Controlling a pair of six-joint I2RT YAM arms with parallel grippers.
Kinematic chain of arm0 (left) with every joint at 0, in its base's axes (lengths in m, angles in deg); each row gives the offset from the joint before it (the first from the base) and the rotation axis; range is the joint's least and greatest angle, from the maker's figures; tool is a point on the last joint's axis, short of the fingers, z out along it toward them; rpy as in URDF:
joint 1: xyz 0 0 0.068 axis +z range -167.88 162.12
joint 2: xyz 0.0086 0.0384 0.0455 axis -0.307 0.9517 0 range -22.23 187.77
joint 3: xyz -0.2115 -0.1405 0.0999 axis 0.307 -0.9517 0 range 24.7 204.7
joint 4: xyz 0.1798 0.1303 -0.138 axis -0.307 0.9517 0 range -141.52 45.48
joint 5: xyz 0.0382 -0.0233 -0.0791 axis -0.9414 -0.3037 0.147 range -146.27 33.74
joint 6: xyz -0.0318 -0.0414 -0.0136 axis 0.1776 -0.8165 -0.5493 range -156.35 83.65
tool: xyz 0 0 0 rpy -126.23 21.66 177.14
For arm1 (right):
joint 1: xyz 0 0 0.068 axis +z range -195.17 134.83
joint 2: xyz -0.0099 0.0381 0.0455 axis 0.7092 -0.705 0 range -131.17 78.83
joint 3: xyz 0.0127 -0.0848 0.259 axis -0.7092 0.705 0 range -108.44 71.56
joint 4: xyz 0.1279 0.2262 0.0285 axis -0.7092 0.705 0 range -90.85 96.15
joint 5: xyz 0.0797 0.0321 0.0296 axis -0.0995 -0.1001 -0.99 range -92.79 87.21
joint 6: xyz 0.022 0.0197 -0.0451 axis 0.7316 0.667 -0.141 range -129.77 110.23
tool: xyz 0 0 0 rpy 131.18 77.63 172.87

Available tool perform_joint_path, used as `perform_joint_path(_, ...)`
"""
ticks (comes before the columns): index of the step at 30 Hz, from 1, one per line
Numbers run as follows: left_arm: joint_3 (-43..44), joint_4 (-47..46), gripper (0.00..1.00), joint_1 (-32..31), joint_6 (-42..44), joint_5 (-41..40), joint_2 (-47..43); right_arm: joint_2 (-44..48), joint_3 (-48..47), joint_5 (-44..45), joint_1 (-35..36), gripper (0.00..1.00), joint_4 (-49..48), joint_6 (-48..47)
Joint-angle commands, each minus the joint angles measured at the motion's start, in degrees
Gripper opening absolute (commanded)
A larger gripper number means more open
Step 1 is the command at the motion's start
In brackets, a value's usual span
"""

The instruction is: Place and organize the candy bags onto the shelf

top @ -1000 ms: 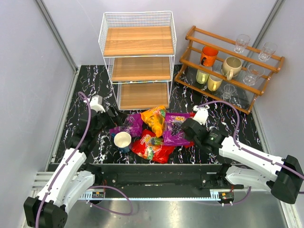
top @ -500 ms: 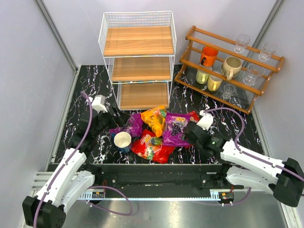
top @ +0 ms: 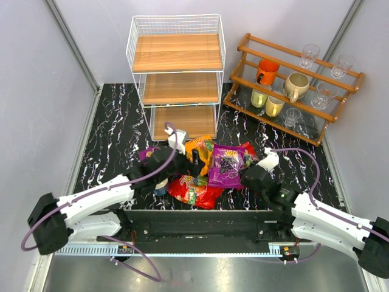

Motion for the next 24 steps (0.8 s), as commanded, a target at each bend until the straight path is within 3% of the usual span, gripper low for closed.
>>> perform_joint_path(1, 2.59, -7.18, 0.99, -5.60, 0.60, -12.06, 6.46, 2.90, 0.92, 0.94, -0.35, 0.00, -2.87, -1.87)
perform_joint_path(6, 2.51, -10.51, 0.99, -10.27, 0.16, -17.52, 12.00, 2.38, 0.30, 0.67, -0.35, 0.00, -2.25, -2.31)
perform_joint_path(20, -2.77, -17.64, 0.93, -16.34, -6.43, -19.63, 14.56, 1.94, 1.09, 0.67, -0.36, 0.01, -2.25, -0.91)
perform_joint_path(23, -3.91, -17.99, 0.93, -18.09, -7.57, -21.21, 14.56, 1.94, 1.53, 0.06, -0.35, 0.26, -2.34, -0.29)
perform_joint_path(24, -4.26, -17.99, 0.93, -19.14, -7.92, -21.91, 14.47, 2.03, 1.71, -0.03, -0.35, 0.39, -2.34, 0.23)
